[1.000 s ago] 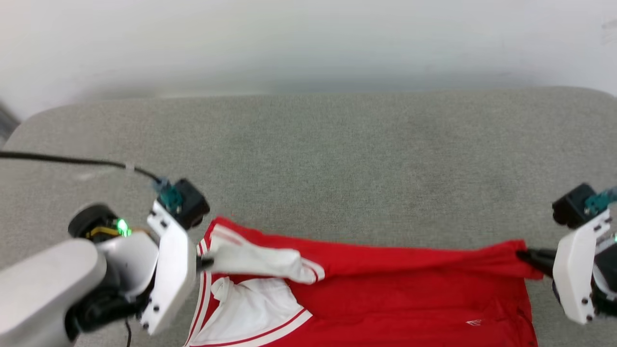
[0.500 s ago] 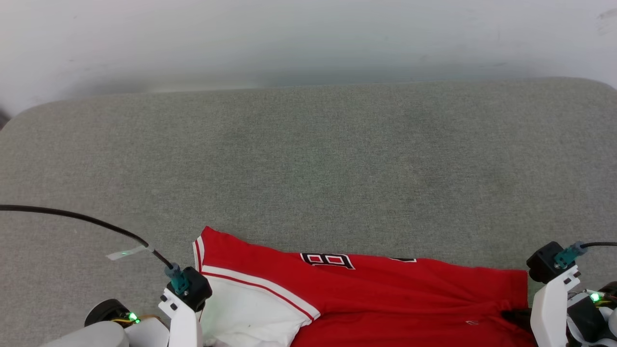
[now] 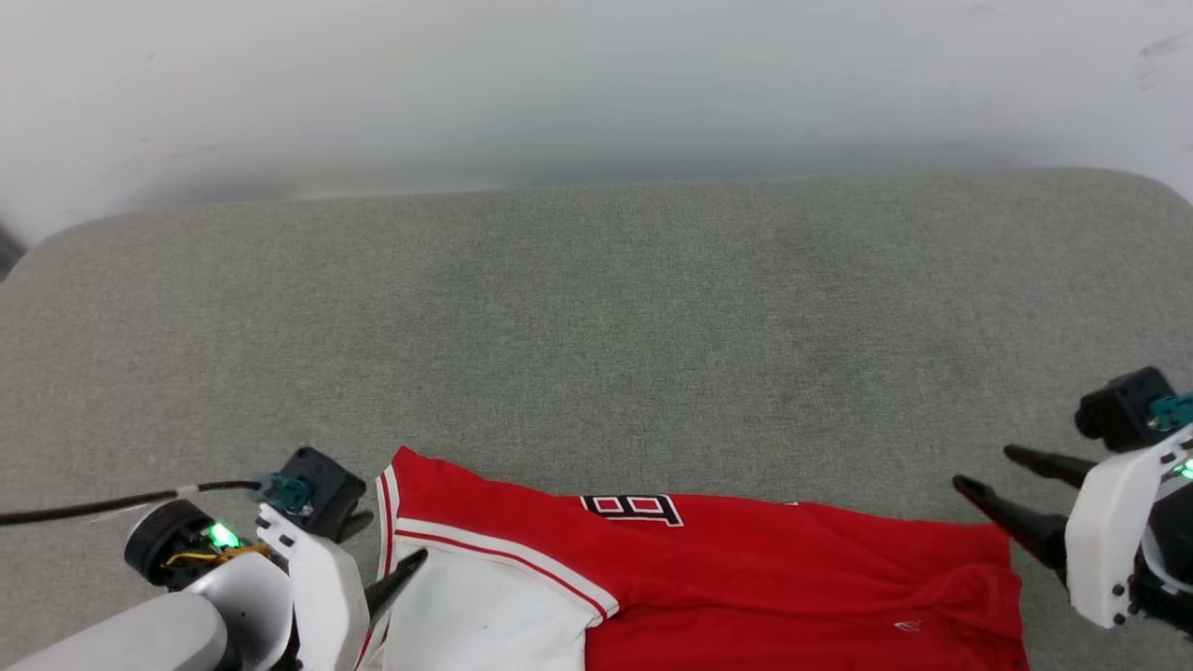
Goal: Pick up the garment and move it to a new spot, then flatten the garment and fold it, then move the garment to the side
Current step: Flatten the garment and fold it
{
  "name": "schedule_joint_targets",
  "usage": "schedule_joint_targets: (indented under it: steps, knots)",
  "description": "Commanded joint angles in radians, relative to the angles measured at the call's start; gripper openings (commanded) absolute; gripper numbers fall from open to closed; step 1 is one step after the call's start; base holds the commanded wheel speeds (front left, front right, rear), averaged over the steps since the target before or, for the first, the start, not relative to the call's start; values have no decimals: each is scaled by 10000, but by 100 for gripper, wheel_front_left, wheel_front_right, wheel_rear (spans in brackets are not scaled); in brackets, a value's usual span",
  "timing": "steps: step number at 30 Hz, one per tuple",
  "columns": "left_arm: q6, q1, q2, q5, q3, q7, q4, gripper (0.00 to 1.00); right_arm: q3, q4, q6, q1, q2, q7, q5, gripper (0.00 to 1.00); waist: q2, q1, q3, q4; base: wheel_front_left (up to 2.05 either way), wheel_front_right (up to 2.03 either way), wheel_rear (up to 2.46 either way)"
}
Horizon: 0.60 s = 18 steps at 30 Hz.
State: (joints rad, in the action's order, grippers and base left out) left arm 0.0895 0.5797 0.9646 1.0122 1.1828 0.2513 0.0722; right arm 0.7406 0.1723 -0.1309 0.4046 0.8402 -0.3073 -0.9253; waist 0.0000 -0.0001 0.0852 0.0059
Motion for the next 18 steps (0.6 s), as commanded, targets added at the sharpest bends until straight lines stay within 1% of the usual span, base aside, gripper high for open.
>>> schedule_joint_targets:
  steps: [1,6,9,11,13,15,16,17,18]
  knots:
    - [411,-135,-26,-192,-220,-629,42,100,-418,-109,4,-231,60,258,25,100,0,1,-72,34,0,0,0]
    - [1684,-523,-315,-873,-834,-2742,-186,100,-1552,125,4,-973,60,695,206,100,0,1,-127,131,0,0,0]
    - [2492,-821,-563,-1116,-1191,-3866,-415,100,-2238,470,4,-1496,-230,772,177,100,0,1,-65,166,0,0,0]
    - [3181,-1056,-676,-1219,-1514,-4515,-638,100,-2655,772,4,-1773,-432,731,256,100,0,1,-3,170,0,0,0]
    - [3829,-1298,-873,-1358,-1807,-4882,-765,100,-2923,987,3,-2079,-758,590,208,100,0,1,47,193,0,0,0]
    - [4357,-1564,-1084,-1491,-2138,-5061,-814,100,-3193,1158,4,-2347,-1045,414,65,100,0,1,94,215,0,0,0]
    - [4595,-1697,-1173,-1583,-2351,-5116,-801,100,-3309,1209,3,-2483,-1164,323,9,100,0,1,116,225,0,0,0]
    - [4595,-1697,-1173,-1583,-2351,-5116,-801,100,-3309,1209,3,-2483,-1164,323,9,100,0,1,116,225,0,0,0]
    - [4987,-1978,-1359,-1885,-2746,-5163,-726,100,-3447,1298,3,-2765,-1422,140,-141,100,0,1,162,257,0,0,0]
